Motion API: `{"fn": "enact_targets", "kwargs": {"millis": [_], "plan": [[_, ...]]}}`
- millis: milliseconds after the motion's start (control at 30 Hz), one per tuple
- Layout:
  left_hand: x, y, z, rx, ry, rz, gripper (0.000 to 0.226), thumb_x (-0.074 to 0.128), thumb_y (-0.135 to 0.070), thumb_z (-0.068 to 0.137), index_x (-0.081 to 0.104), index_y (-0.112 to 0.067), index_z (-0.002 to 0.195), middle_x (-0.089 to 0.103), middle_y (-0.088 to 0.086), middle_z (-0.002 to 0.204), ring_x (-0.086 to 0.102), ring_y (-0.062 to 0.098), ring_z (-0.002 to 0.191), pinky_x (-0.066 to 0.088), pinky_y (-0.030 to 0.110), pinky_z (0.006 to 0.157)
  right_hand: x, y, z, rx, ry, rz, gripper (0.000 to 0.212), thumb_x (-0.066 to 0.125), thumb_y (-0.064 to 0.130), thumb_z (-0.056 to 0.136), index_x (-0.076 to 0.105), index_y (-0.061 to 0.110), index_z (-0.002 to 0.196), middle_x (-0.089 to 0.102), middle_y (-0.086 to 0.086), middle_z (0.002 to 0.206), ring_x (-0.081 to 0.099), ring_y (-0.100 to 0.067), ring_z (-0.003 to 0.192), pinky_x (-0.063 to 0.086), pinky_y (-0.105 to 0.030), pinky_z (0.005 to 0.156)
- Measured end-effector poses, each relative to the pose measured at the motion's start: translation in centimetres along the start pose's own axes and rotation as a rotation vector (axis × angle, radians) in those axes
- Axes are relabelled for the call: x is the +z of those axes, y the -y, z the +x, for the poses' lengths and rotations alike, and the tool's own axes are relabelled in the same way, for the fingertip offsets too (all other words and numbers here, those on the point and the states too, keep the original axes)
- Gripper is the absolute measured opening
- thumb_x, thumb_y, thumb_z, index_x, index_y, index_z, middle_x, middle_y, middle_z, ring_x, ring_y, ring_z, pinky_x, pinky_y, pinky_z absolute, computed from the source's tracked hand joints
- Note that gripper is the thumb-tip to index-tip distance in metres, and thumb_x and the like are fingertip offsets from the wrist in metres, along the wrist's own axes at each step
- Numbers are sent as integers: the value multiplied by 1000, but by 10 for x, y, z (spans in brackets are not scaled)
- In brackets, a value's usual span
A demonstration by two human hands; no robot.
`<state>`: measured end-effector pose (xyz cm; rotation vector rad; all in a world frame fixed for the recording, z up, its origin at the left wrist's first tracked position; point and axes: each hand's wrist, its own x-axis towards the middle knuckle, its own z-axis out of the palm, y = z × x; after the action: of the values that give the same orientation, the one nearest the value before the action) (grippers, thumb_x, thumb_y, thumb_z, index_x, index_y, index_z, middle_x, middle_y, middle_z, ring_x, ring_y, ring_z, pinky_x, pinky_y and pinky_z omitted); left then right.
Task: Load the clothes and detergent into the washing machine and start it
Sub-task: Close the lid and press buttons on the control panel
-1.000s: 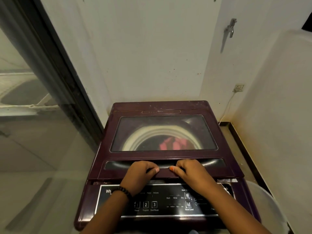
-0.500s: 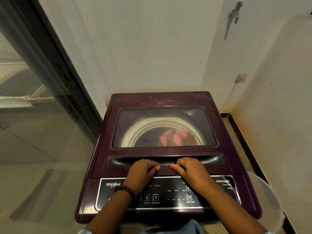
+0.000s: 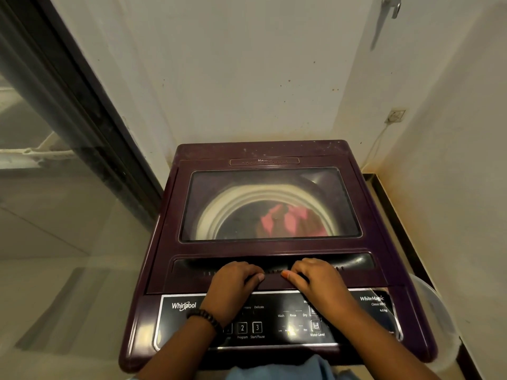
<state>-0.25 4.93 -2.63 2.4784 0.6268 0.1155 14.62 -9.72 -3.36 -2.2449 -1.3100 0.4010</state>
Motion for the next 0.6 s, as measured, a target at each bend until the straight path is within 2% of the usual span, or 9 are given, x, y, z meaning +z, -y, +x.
{"fn": "enact_targets", "kwargs": {"millis": [167,500,600], "plan": [[1,4,4,-1,43,-1,25,51,-33,98,70,-22,111,69,-1,104,59,15,102,37,23,85,3,-3,1,-15,-23,-23,50,38,62,82,58,20,67,45,12,63,49,-12,65,29,-26,62],[2,6,5,19,54,-8,26,50,-36,98,69,-24,112,68,-3,105,58,13,102,35,19,85,3,-3,2,-22,-11,-31,57,28,66,80,60,20,72,50,9,68,55,-15,72,30,-26,66],[2,7,5,33,46,-4,28,48,-37,98,69,-24,112,68,-3,104,58,13,101,34,18,84,3,-3,3,-23,-4,-49,58,27,65,81,61,19,74,58,3,71,57,-17,74,32,-27,67]]}}
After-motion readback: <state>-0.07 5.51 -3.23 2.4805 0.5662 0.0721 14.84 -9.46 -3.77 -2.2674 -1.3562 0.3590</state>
